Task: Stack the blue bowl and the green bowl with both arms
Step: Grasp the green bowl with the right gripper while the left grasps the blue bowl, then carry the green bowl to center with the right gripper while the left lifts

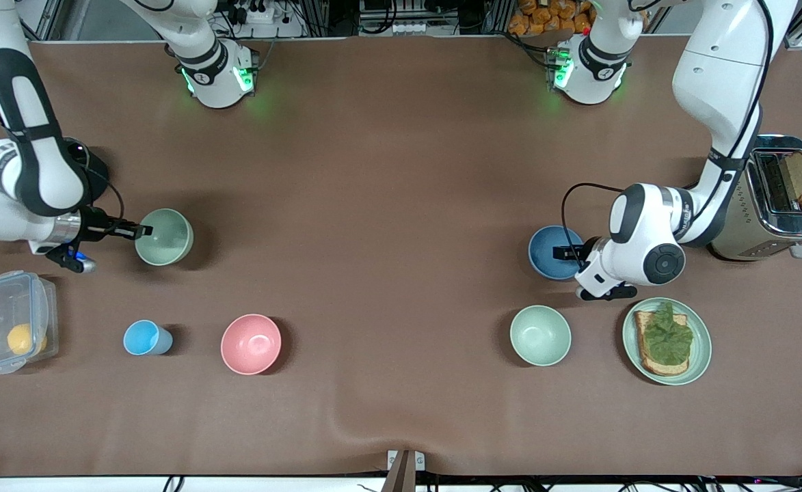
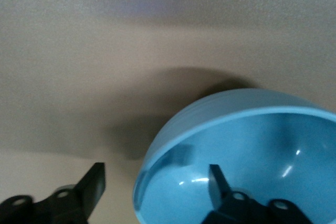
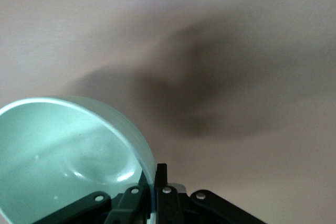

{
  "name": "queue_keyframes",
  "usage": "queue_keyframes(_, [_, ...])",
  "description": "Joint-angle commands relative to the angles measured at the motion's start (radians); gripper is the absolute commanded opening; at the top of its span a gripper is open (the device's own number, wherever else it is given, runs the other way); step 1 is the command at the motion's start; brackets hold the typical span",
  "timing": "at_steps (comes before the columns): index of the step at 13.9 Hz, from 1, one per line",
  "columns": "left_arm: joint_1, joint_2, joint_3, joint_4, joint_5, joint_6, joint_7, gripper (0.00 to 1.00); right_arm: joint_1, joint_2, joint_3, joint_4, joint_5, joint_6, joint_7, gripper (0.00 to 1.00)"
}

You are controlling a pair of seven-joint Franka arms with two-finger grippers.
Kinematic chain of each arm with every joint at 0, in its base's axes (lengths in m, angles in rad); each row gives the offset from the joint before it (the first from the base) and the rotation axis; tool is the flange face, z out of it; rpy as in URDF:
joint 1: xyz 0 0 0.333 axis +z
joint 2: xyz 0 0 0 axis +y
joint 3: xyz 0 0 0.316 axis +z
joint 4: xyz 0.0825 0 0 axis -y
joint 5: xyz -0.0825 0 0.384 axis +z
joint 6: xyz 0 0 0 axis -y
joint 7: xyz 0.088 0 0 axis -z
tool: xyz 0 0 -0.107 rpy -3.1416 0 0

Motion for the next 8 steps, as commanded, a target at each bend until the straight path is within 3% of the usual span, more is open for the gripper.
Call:
queue_keyframes(1, [0.000,-0.001,-0.003,-0.002,0.011,0.010,-0.051,0.27,0.042,-0.036,0.005,0.020,0.018,-0.054,0.103,0.00])
queue_keyframes(3, [-0.006,-0.001,-0.003,-0.002,0.011,0.009,-0.086,0.19,0.126,-0.071,0.005,0.017,0.018,-0.054,0.283,0.00])
queue_keyframes(5, [-0.007,-0.004,-0.003,-0.004,0.013,0.007,-0.092,0.00,0.204,-0.097,0.005,0.017,0.019,-0.053,0.428,0.00])
queue_keyframes(8, [-0.004,-0.016,-0.005,-0.008,0.037,0.001,-0.092,0.00,0.332,-0.129,0.013,0.020,0.053,-0.021,0.636,0.00])
